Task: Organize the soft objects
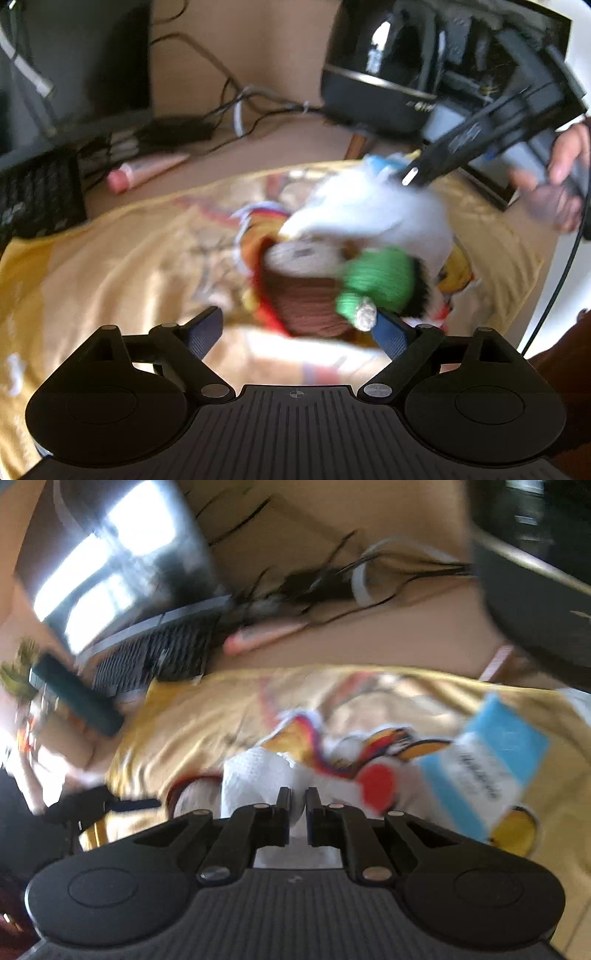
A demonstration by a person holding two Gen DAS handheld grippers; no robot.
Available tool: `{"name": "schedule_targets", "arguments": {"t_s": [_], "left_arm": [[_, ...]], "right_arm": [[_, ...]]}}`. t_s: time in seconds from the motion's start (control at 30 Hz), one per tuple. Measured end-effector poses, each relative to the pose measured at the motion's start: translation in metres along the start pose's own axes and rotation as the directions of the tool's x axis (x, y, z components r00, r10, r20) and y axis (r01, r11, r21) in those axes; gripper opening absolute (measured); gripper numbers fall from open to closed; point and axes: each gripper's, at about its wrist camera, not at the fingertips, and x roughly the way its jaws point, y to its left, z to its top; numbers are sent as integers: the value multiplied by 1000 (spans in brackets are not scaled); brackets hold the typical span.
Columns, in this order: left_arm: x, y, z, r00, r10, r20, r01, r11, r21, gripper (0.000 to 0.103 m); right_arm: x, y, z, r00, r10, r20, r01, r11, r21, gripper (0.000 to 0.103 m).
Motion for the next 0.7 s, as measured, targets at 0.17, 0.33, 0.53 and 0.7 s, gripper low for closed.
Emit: {"name": "schedule_targets", "arguments": {"t_s": [0.17,0.33,0.53,0.7], "left_arm": [[0,24,-1,998,-62,-31,57,988,-142,92],[-6,36,10,979,-204,9,197,932,-306,93],[-1,52,22,971,-236,25,222,866,-449,93],[2,41,32,975,-222,23,208,869,-448,93]], "right_arm": [[-53,-19,4,986,-58,155,42,993,107,9],[-98,-35,-3,953,-208,222,171,970,175,9],[-131,-77,-21,895,-403,192,337,892,303,9],[-129,-108,-25,850,-508,140,453,840,298,13]]}}
